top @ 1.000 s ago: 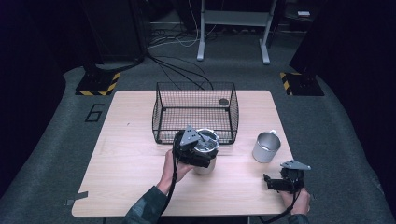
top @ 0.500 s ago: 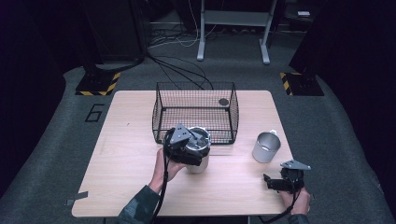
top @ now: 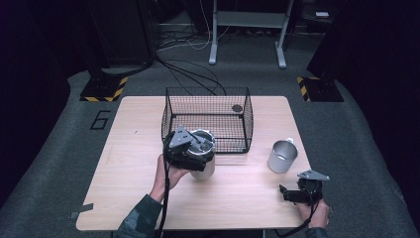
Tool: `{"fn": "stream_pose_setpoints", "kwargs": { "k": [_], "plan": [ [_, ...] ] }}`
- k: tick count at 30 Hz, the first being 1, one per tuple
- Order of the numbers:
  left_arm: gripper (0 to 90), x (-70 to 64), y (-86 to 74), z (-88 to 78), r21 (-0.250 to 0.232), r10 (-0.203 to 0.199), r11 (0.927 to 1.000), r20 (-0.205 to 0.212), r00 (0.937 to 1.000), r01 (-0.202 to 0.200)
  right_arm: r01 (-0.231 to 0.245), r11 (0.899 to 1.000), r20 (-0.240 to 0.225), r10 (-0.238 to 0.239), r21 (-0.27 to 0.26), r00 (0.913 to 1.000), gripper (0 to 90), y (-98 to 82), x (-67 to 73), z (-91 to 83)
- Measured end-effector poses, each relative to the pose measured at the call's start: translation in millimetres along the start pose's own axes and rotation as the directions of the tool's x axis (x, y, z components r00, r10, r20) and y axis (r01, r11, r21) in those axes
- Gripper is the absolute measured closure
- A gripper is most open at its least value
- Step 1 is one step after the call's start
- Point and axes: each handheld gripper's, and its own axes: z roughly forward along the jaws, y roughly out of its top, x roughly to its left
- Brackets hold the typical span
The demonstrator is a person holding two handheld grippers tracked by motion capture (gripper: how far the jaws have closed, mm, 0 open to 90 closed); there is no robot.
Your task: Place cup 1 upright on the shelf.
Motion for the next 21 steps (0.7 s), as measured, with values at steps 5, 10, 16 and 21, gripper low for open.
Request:
{"fn": "stream_pose_setpoints", "kwargs": {
  "k": [5, 10, 16, 21],
  "plan": [
    [3.8, 3.7, 2.8, -5.3, -0.01, -0.006, 0.9999, -0.009, 0.9999, 0.006, 0.0, 1.0, 0.0, 0.0, 0.0, 1.0, 2.2, 0.0, 0.0, 0.0],
    [3.7, 9.2, 8.8, -11.4, -0.009, -0.005, 0.9999, -0.021, 0.9998, 0.005, 0.0, 1.0, 0.0, 0.0, 0.0, 1.0, 2.3, 0.0, 0.0, 0.0],
    [3.7, 12.9, 18.6, -17.2, -0.012, -0.001, 0.9999, -0.021, 0.9998, 0.0, 0.0, 1.0, 0.0, 0.0, 0.0, 1.0, 2.3, 0.0, 0.0, 0.0],
    [3.7, 15.9, 25.5, -20.8, -0.012, 0.002, 0.9999, -0.022, 0.9998, -0.002, 0.0, 1.0, 0.0, 0.0, 0.0, 1.0, 2.3, 0.0, 0.0, 0.0]
  ]
}}
